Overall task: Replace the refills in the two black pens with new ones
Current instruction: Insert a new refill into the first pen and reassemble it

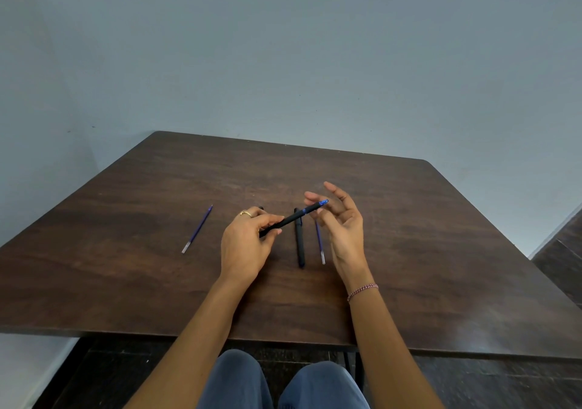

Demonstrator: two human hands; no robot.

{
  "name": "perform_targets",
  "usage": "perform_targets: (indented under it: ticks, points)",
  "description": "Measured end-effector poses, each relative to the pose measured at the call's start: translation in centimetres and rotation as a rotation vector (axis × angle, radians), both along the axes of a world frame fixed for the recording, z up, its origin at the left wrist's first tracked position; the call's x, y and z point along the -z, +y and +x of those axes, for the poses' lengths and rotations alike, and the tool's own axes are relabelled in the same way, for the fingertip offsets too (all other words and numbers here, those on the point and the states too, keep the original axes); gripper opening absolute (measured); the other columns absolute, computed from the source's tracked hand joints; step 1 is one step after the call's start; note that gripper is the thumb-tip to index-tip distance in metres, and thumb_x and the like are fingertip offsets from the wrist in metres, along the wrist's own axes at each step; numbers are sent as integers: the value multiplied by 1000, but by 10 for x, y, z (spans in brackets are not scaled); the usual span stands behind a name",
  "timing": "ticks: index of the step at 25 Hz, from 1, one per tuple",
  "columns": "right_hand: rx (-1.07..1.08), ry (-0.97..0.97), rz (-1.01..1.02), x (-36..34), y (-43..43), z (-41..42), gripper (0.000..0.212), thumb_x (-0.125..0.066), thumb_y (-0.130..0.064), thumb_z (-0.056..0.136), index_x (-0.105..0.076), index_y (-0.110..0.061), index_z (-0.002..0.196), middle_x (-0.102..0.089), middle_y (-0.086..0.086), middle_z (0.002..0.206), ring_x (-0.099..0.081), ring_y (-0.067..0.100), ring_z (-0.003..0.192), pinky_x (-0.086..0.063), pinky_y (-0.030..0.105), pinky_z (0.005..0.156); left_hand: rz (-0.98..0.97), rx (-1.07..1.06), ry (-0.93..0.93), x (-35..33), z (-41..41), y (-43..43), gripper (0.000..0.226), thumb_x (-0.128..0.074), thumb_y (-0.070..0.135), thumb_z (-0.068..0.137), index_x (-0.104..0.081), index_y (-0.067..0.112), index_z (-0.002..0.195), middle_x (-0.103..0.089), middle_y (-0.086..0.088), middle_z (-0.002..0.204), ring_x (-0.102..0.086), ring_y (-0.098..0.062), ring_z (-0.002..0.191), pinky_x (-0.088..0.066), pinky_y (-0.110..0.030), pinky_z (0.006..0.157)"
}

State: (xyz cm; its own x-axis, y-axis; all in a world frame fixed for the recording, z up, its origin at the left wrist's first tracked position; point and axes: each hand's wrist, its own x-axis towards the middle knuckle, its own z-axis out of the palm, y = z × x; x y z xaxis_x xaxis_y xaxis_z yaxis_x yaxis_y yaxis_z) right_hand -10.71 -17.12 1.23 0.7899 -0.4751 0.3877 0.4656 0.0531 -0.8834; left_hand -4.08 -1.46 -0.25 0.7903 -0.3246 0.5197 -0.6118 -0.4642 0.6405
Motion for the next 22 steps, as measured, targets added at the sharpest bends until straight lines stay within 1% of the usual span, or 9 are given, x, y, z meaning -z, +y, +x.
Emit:
perform_targets:
  ticks: [4, 8, 10, 13, 15, 16, 19, 22]
  points:
    - [-13, -27, 20, -1, 0, -1, 33, -57, 4, 90, -56, -14, 118, -74, 13, 101, -69, 28, 101, -56, 29, 82, -8, 7, -14, 0, -1, 0, 28, -77, 17, 76, -73, 28, 101, -62, 13, 91, -60, -8, 84, -54, -31, 77]
    - [66, -1, -8, -1, 1, 0, 30, -69, -5, 83, -62, -16, 110, -75, 9, 89, -71, 25, 95, -57, 27, 77, -23, 19, -13, 0, 0, 0, 28, -76, 16, 76, -72, 28, 101, -62, 13, 91, -60, -8, 85, -54, -30, 78]
    - [90, 12, -13, -1, 2, 1, 28, -71, -9, 81, -64, -17, 107, -75, 7, 86, -71, 23, 93, -57, 25, 75, -24, 24, -11, 0, 0, 0, 28, -76, 15, 76, -72, 27, 101, -62, 13, 92, -60, -8, 85, -54, -30, 79]
    - [33, 5, 7, 0, 0, 1, 21, -60, -10, 91, -64, -14, 111, -75, 9, 98, -69, 22, 99, -55, 23, 75, -21, 26, -19, 0, 0, 0, 29, -76, 16, 76, -72, 27, 102, -62, 13, 92, -60, -8, 86, -54, -30, 79]
    - [2, 1, 18, 1, -1, 1, 25, -51, -3, 95, -63, -13, 115, -73, 10, 104, -68, 24, 104, -55, 25, 79, -15, 25, -24, 1, 0, 0, 29, -76, 16, 76, -72, 27, 103, -62, 13, 93, -60, -7, 86, -54, -30, 79]
    - [-2, 1, 18, 0, -1, 1, 28, -49, 0, 94, -62, -14, 115, -73, 10, 105, -68, 24, 104, -56, 26, 81, -14, 25, -25, 1, 0, 0, 29, -76, 16, 76, -71, 27, 103, -61, 13, 93, -60, -7, 86, -55, -30, 79]
    - [15, -5, -18, -1, 0, -1, 29, -55, 3, 91, -62, -16, 112, -74, 9, 99, -69, 24, 100, -56, 26, 79, -17, 32, -26, 1, 1, 0, 29, -76, 16, 76, -72, 28, 102, -61, 14, 91, -60, -7, 85, -54, -29, 78]
    - [63, 17, -24, -2, 2, 0, 28, -66, -2, 85, -63, -16, 109, -75, 5, 90, -71, 19, 93, -56, 24, 74, -34, 38, -27, 2, 1, -1, 29, -77, 15, 75, -72, 28, 100, -60, 15, 89, -60, -6, 83, -55, -28, 77]
